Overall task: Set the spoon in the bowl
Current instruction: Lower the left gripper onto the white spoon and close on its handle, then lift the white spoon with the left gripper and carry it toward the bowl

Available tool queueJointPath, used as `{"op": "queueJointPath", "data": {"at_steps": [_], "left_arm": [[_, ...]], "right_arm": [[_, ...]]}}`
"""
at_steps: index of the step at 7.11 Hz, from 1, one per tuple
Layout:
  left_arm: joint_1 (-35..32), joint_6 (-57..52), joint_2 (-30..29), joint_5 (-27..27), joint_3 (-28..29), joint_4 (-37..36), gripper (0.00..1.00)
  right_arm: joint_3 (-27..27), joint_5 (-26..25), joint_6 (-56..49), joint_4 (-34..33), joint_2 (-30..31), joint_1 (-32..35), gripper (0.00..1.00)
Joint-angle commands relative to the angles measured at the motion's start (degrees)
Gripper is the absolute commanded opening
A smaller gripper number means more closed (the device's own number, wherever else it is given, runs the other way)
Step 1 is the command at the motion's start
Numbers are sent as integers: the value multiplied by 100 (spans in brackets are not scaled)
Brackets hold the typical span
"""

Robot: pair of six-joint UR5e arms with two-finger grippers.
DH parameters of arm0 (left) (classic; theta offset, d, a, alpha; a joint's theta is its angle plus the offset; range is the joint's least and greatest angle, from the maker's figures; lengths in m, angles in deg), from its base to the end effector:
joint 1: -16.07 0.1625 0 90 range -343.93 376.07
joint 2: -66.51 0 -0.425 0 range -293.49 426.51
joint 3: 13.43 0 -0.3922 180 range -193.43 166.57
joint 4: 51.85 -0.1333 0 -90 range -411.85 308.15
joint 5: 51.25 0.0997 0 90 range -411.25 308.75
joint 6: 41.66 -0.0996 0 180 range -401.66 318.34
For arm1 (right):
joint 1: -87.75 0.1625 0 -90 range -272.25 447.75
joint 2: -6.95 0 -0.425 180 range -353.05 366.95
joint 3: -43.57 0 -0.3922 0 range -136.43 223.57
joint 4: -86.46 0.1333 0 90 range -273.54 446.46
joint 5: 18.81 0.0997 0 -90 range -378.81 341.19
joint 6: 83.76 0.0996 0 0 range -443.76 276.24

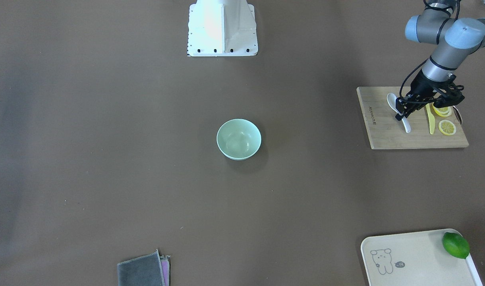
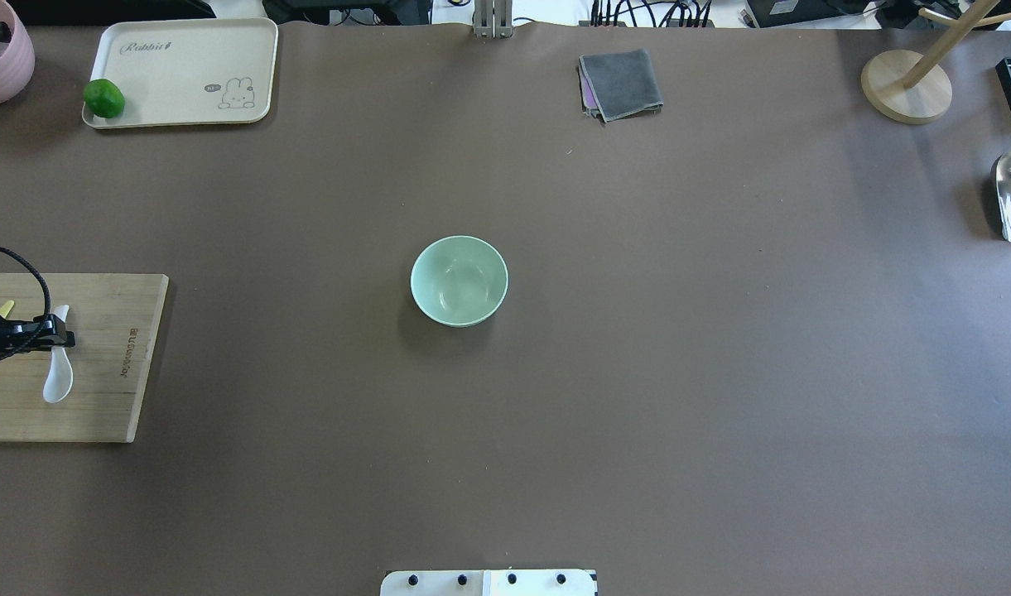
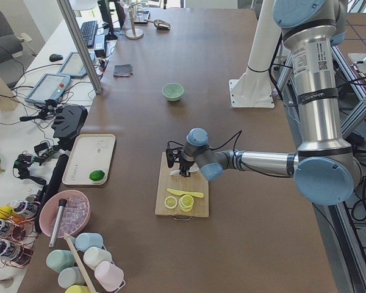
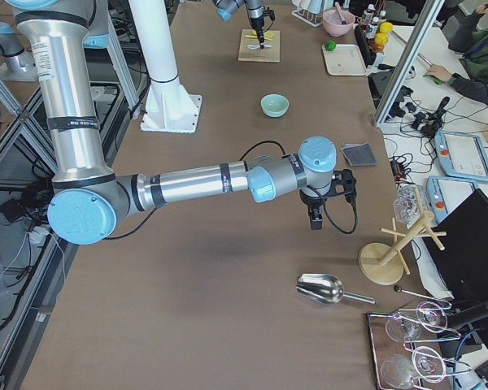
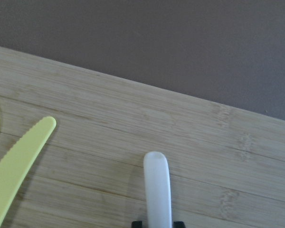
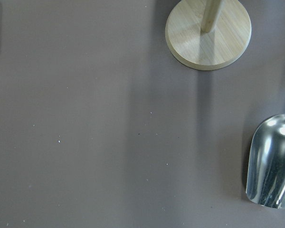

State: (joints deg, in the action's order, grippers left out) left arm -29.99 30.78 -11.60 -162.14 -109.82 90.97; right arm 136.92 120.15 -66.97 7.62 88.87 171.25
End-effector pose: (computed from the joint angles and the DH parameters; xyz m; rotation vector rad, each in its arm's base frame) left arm 0.2341 -0.3838 0.6058 0.1389 0.8780 -0.3139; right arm -0.0057 -0.5643 0.5276 0.1918 -0.8993 -0.0017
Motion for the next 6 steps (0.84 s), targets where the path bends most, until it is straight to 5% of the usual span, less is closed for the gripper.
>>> {"op": "queueJointPath", "data": {"at_steps": [1, 5, 6], "left_arm": [[1, -10, -38, -11, -64, 0, 5], [-17, 77, -879, -12, -363, -97, 0], [-8, 408, -1169, 84, -398, -97, 0]], "right_arm": [[-1, 0, 0, 0, 0, 0, 100], [-18, -79, 0, 43, 218, 0, 100], [-44, -462, 26, 418, 481, 0, 100]]}}
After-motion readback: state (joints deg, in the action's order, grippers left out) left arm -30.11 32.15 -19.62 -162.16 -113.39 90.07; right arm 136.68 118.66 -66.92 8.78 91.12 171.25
